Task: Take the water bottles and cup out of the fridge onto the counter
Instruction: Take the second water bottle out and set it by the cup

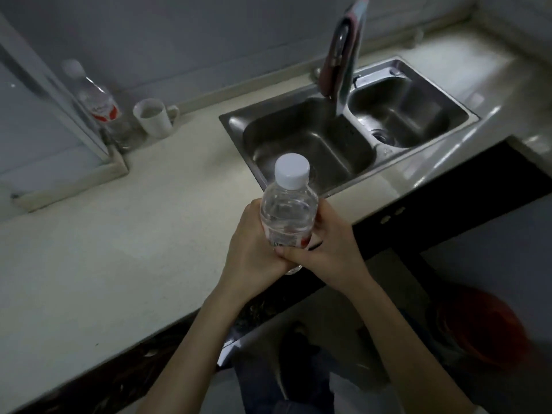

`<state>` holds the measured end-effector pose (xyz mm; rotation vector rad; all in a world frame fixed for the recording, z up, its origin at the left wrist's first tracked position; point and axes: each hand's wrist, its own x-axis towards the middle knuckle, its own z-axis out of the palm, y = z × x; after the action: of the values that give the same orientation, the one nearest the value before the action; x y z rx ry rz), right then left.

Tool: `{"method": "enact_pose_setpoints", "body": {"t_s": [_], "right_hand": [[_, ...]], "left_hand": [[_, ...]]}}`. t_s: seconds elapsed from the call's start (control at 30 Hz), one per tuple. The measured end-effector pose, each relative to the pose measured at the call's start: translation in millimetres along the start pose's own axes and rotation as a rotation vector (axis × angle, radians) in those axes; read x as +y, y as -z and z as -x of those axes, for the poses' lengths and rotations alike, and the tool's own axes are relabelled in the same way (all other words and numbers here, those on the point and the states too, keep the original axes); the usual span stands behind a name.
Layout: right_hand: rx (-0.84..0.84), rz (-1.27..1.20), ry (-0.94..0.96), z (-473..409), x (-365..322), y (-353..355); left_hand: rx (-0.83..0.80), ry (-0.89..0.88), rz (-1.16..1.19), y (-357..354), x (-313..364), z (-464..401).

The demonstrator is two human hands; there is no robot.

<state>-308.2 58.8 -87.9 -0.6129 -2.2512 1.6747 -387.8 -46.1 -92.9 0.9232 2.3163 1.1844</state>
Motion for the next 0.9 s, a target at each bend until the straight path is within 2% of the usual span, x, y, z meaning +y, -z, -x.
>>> {"method": "enact_pose_setpoints", "body": {"t_s": [0.1,0.3,0.6,0.9], "right_hand": [[-0.108,0.012,0.008,-26.9,1.8,0.9],[-0.257,-0.018,0.038,-76.0,-1.6,-23.4],[-0.351,-0.028,0.055,-139.9,-17.3,-92.3],[-0.391,-0.017,0.052,-193.0,-24.1,-161.4]], "left_hand": [[0.153,0.032,0.052,4.1,-4.7,-12.2],[0.303,0.142,0.078,30.8,-12.6,-29.4],[0.365,0.248,0.118,98.4,-50.9,-60.3],[0.413,0.347,0.32,144.6,-122.6,-89.7]]}}
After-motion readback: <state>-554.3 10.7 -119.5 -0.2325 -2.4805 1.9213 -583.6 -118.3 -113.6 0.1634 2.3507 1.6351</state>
